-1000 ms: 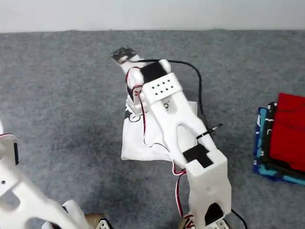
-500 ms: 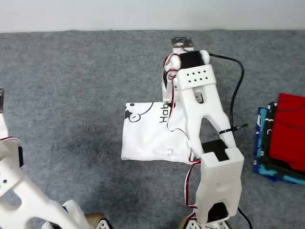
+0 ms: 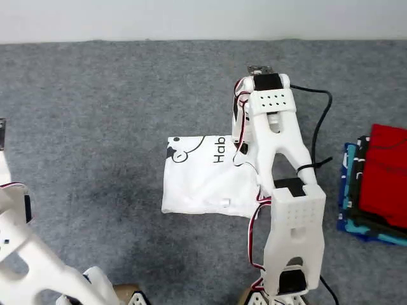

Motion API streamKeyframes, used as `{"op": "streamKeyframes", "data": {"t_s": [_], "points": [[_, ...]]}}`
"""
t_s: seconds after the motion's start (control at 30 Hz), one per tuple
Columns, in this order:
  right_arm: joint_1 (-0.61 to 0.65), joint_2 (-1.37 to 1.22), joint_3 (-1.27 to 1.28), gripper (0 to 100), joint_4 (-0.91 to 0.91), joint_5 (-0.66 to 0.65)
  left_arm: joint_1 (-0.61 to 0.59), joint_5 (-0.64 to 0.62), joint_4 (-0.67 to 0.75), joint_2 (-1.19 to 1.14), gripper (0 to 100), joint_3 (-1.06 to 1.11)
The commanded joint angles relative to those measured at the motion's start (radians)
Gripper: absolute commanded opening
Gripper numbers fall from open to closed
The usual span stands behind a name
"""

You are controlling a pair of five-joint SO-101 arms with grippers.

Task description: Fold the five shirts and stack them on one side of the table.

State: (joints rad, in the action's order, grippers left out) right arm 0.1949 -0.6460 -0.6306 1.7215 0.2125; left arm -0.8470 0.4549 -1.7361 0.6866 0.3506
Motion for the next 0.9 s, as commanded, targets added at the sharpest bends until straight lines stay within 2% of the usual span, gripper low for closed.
{"op": "streamKeyframes", "data": {"t_s": [0.0, 0.23, 0.5, 0.7, 0.87], "points": [[-0.005, 0.050, -0.049, 19.9, 0.004, 0.009, -0.005, 0.006, -0.002, 0.015, 1, -0.004], [-0.008, 0.059, -0.049, 20.0, -0.008, -0.012, 0.000, 0.006, -0.002, 0.015, 1, -0.004], [-0.013, -0.005, -0.049, 19.7, -0.153, -0.110, 0.000, 0.006, -0.002, 0.015, 1, -0.004], [-0.013, -0.031, -0.049, 19.5, -0.156, -0.114, 0.000, 0.006, -0.002, 0.015, 1, -0.002], [-0.013, -0.031, -0.049, 9.1, -0.194, -0.120, 0.000, 0.006, -0.002, 0.015, 1, 0.031]]}}
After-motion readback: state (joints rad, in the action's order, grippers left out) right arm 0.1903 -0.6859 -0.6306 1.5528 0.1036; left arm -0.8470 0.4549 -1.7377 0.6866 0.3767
